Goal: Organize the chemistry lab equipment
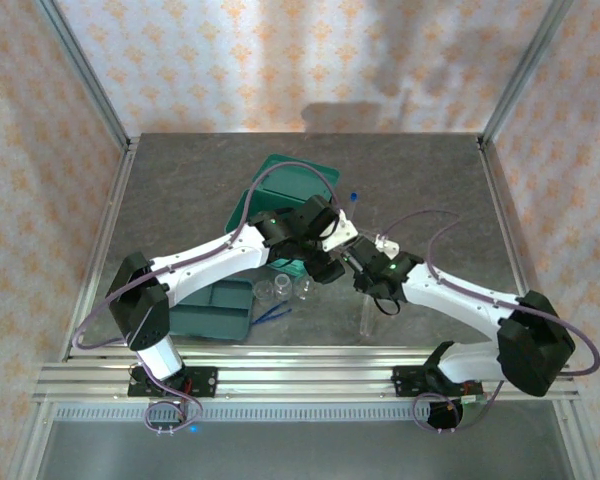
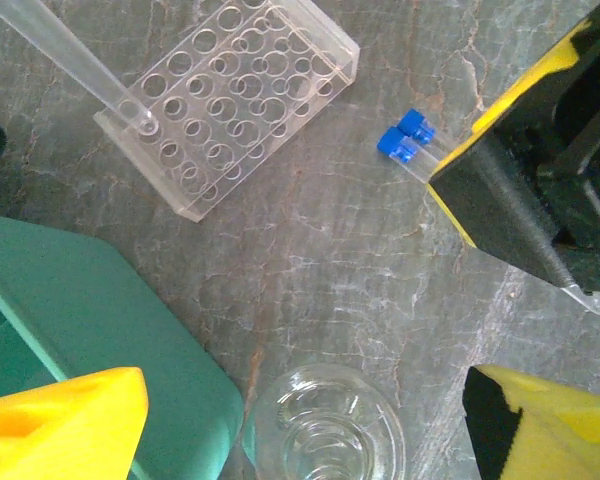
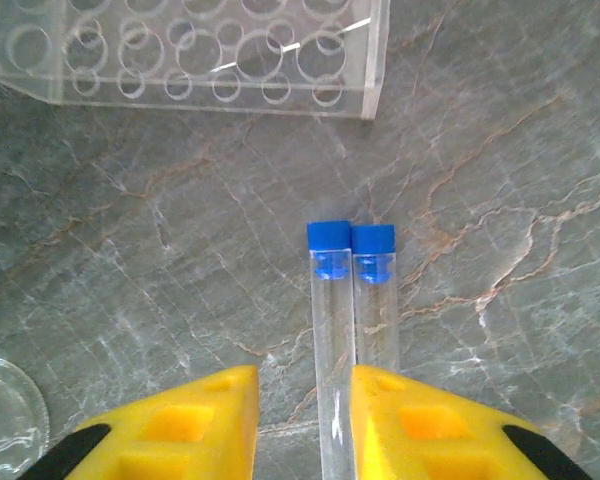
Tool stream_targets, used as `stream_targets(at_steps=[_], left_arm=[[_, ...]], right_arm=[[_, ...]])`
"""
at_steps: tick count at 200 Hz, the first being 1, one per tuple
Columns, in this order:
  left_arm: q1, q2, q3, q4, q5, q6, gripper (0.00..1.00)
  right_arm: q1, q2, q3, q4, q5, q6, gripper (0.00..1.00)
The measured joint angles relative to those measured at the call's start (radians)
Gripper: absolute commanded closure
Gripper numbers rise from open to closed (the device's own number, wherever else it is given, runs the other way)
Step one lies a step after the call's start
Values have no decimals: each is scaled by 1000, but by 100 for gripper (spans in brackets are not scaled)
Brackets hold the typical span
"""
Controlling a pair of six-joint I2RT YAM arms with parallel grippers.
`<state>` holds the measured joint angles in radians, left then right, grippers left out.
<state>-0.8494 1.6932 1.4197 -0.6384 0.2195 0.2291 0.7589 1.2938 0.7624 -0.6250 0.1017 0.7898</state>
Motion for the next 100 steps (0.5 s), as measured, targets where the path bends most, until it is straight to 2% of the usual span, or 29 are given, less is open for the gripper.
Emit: stream_targets(at_steps=[100], left_arm=[[67, -47, -26, 7, 0, -1, 14]], right_arm=[[0, 91, -9, 59, -19, 13, 69]])
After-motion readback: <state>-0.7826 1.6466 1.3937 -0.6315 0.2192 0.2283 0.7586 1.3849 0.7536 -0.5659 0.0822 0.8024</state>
